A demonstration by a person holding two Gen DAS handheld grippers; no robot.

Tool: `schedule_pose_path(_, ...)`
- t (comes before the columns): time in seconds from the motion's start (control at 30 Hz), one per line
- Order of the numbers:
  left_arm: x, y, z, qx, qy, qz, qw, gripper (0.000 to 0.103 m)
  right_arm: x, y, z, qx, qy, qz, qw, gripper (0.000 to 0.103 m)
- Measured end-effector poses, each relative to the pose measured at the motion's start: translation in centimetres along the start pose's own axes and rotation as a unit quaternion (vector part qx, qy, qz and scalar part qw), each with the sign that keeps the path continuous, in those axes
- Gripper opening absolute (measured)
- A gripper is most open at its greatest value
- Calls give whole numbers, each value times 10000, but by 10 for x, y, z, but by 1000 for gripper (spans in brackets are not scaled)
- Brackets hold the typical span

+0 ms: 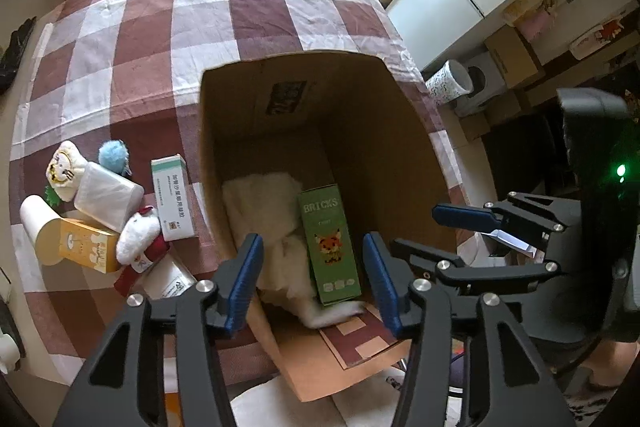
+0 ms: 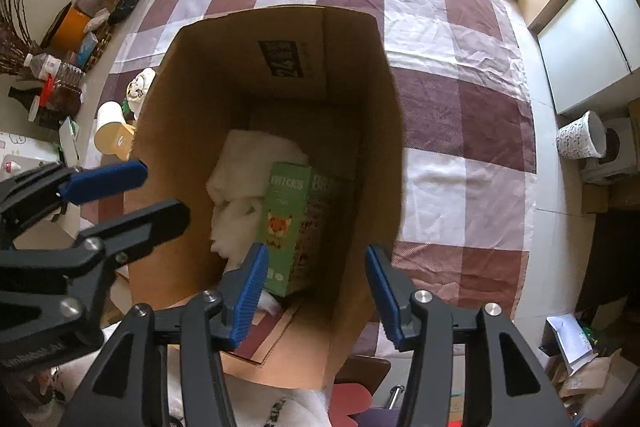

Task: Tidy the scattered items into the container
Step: 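Open both tools to drop the towel and BRICKS box into the box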

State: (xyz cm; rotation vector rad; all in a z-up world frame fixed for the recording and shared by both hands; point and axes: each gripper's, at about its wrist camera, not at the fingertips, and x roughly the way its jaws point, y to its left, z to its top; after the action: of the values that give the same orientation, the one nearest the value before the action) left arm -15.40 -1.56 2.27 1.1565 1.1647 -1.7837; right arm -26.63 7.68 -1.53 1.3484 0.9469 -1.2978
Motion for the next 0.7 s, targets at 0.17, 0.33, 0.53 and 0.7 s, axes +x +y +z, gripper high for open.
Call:
schedule_pose_path(0.17,-13,6,1,-44,-93,158,9998,65,-11,6,0,-77,-121,-116,9998,56)
schedule_pose_path(0.33,-26,14,0,-32,-182,311,9993,67,-22,10,2,-77,-226,-91,9997,58)
schedule_pose_path(0.53,-35,29,-8,-68,-175,571,9982,73,-28,18,5,-99,-268,-117,9995,59)
schedule_pose_path(0.7,-42,51,-17,-159,-76,789,9967,83,-31,31,8,-131,-311,-45,9994,70)
